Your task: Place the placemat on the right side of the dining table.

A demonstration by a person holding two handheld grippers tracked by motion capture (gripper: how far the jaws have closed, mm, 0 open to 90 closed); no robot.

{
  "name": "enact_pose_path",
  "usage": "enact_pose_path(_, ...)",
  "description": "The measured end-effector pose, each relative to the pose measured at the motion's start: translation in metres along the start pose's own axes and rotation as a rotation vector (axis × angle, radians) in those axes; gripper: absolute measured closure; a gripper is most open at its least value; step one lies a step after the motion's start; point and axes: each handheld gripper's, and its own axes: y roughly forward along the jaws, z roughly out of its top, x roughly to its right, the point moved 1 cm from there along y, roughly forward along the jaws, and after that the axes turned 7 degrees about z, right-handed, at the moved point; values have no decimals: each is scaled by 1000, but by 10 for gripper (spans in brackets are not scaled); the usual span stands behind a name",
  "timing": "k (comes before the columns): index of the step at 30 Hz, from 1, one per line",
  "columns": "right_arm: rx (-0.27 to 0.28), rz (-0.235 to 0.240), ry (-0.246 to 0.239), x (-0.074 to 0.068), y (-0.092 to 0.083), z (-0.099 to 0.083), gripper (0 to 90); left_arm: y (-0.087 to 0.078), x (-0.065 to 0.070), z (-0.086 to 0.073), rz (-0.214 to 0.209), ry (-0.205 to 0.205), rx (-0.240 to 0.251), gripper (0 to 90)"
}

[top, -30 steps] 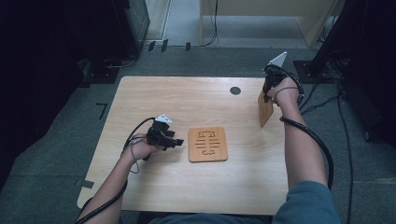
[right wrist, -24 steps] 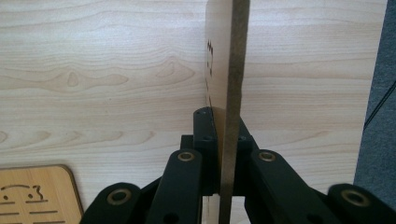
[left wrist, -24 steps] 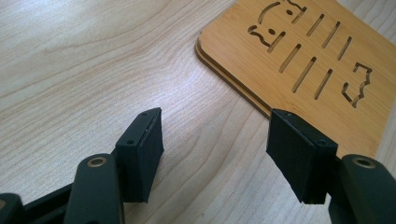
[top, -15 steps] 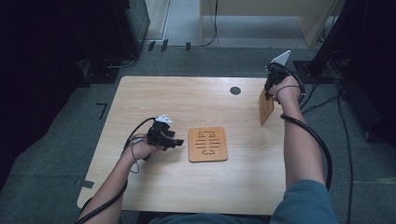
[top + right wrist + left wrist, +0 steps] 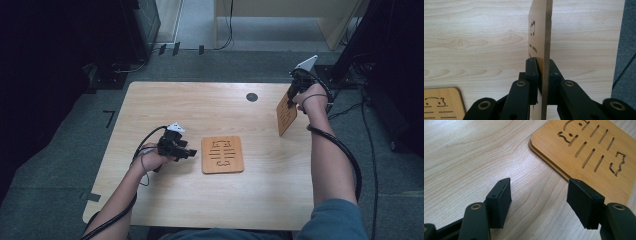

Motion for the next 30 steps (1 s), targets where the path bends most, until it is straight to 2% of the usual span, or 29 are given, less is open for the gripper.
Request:
enact_pose_path(11,54,63,46,26,2,-7,801,2,2,1,2,5,0,352)
enact_pose_path(20,71,80,49,36,9,-11,752,2,4,1,6,19,-5,351)
enact_pose_path(23,82,115,64,42,13,-14,737,1,4,1,6,18,-1,352)
enact_pose_path(30,92,141,78,54,19,-17,691,2,4,2,10,24,-1,352)
